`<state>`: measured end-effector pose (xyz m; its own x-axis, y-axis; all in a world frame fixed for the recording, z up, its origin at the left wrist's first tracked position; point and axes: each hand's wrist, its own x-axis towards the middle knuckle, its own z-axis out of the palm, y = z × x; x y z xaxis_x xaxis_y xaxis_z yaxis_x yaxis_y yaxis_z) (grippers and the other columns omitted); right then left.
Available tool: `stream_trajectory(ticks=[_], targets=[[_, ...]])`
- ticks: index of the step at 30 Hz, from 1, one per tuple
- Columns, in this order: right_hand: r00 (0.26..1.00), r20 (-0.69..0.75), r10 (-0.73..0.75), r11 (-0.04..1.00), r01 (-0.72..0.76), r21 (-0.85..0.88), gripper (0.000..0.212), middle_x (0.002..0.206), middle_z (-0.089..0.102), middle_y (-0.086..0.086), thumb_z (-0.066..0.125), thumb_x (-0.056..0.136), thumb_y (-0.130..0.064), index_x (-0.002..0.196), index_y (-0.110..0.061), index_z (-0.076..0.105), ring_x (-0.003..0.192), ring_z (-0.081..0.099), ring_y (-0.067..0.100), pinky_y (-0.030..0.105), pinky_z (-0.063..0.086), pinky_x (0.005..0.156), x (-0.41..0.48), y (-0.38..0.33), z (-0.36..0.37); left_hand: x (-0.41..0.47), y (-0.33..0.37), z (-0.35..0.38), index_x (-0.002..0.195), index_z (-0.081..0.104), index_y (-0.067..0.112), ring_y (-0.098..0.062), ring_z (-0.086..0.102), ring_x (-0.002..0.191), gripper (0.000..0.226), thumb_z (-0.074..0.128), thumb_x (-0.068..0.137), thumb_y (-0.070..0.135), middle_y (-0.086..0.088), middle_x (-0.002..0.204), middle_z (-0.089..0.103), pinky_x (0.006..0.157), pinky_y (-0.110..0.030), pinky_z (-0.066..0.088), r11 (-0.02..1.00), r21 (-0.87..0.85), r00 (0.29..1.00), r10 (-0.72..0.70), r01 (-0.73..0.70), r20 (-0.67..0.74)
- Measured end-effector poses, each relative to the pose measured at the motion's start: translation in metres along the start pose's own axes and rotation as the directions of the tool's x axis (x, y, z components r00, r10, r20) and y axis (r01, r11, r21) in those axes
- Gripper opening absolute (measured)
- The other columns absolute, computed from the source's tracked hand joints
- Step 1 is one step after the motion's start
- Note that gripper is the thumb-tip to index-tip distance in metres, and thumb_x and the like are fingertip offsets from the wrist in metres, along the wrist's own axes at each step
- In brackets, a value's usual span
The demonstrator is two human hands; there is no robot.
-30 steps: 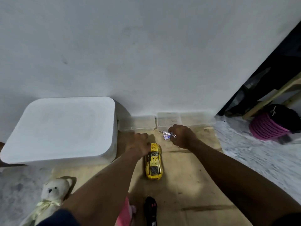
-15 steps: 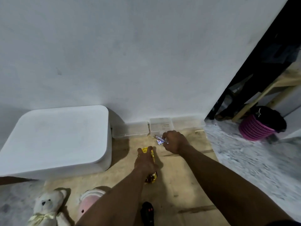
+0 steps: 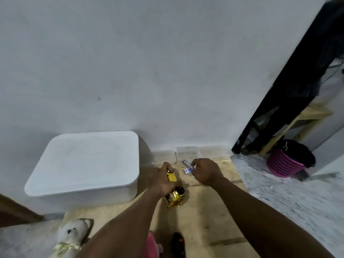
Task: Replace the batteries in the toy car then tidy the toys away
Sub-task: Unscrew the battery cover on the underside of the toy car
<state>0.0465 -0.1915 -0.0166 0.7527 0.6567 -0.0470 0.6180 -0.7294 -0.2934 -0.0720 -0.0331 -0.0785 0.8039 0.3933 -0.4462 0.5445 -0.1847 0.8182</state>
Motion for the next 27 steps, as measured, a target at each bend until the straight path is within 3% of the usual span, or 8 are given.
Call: stream_trajectory(ticks=[2, 5, 8, 11, 13, 16, 22, 27], targets=[[0.999, -0.033, 0.020, 0.999, -0.019, 0.049, 0.021, 0.096, 0.071, -0.004, 0.066, 0.084, -0.037, 0.102, -0.028, 0.070, 0.093, 0.064, 0.021, 0.026, 0.040, 0.067, -0.010, -0.010, -0.006, -0.008, 0.004, -0.004, 0.086, 0.040, 0.041, -0.033, 0.060, 0.072, 0.055, 0.078, 0.046, 0.037, -0.023, 0.102, 0.058, 0.062, -0.046, 0.056, 0.998, -0.054, 0.999, 0.030, -0.032, -0.033], [0.998, -0.051, 0.043, 0.993, -0.037, 0.112, 0.017, 0.091, 0.070, -0.007, 0.067, 0.085, -0.036, 0.100, -0.029, 0.070, 0.088, 0.063, 0.018, 0.025, 0.034, 0.064, -0.024, -0.025, -0.016, -0.044, 0.022, -0.015, 0.087, 0.044, 0.044, -0.032, 0.064, 0.084, 0.047, 0.070, 0.050, 0.033, -0.013, 0.102, 0.059, 0.074, -0.050, 0.059, 0.995, -0.076, 0.996, 0.053, -0.058, -0.069], [0.997, -0.057, 0.052, 0.989, -0.044, 0.141, 0.018, 0.089, 0.071, -0.007, 0.066, 0.083, -0.034, 0.100, -0.030, 0.070, 0.087, 0.064, 0.018, 0.026, 0.037, 0.064, -0.031, -0.033, -0.025, -0.070, 0.037, -0.023, 0.093, 0.050, 0.053, -0.029, 0.067, 0.088, 0.040, 0.067, 0.064, 0.031, -0.008, 0.106, 0.061, 0.080, -0.049, 0.060, 0.993, -0.097, 0.994, 0.061, -0.069, -0.086], [0.998, -0.048, 0.046, 0.986, -0.038, 0.162, 0.018, 0.085, 0.072, -0.009, 0.066, 0.083, -0.031, 0.100, -0.030, 0.069, 0.085, 0.065, 0.016, 0.028, 0.043, 0.065, -0.030, -0.035, -0.034, -0.080, 0.047, -0.030, 0.112, 0.049, 0.053, -0.026, 0.063, 0.099, 0.041, 0.062, 0.081, 0.029, -0.005, 0.117, 0.060, 0.089, -0.044, 0.056, 0.989, -0.074, 0.988, 0.123, -0.130, -0.095], [0.997, -0.053, 0.048, 0.980, -0.037, 0.193, 0.017, 0.083, 0.071, -0.010, 0.067, 0.084, -0.032, 0.101, -0.031, 0.069, 0.084, 0.065, 0.014, 0.028, 0.047, 0.068, -0.024, -0.033, -0.039, -0.080, 0.054, -0.034, 0.124, 0.045, 0.051, -0.025, 0.064, 0.100, 0.047, 0.060, 0.087, 0.026, -0.005, 0.123, 0.059, 0.087, -0.040, 0.058, 0.985, -0.085, 0.987, 0.141, -0.148, -0.081], [0.996, -0.077, 0.042, 0.963, -0.020, 0.269, 0.016, 0.078, 0.067, -0.012, 0.069, 0.083, -0.033, 0.099, -0.031, 0.069, 0.078, 0.064, 0.011, 0.029, 0.051, 0.071, -0.015, -0.030, -0.044, -0.076, 0.060, -0.038, 0.136, 0.045, 0.043, -0.021, 0.059, 0.101, 0.047, 0.054, 0.096, 0.021, -0.001, 0.124, 0.056, 0.073, -0.020, 0.049, 0.982, -0.016, 0.979, 0.186, -0.188, -0.078], [0.983, -0.167, 0.075, 0.835, 0.030, 0.549, 0.010, 0.071, 0.067, -0.005, 0.073, 0.085, -0.025, 0.094, -0.024, 0.068, 0.060, 0.062, 0.008, 0.029, 0.053, 0.063, 0.000, -0.036, -0.057, -0.066, 0.067, -0.041, 0.133, 0.055, 0.039, -0.022, 0.049, 0.122, 0.044, 0.043, 0.099, 0.012, -0.001, 0.141, 0.053, 0.100, -0.030, 0.039, 0.952, 0.116, 0.954, 0.292, -0.284, -0.065], [0.974, -0.209, 0.089, 0.781, 0.062, 0.621, 0.011, 0.071, 0.065, -0.004, 0.071, 0.086, -0.026, 0.096, -0.024, 0.068, 0.063, 0.063, 0.012, 0.037, 0.060, 0.064, 0.008, -0.042, -0.067, -0.060, 0.067, -0.043, 0.120, 0.059, 0.041, -0.021, 0.057, 0.111, 0.041, 0.041, 0.096, 0.013, 0.000, 0.123, 0.064, 0.095, -0.036, 0.045, 0.880, 0.292, 0.912, 0.406, -0.374, -0.055]])
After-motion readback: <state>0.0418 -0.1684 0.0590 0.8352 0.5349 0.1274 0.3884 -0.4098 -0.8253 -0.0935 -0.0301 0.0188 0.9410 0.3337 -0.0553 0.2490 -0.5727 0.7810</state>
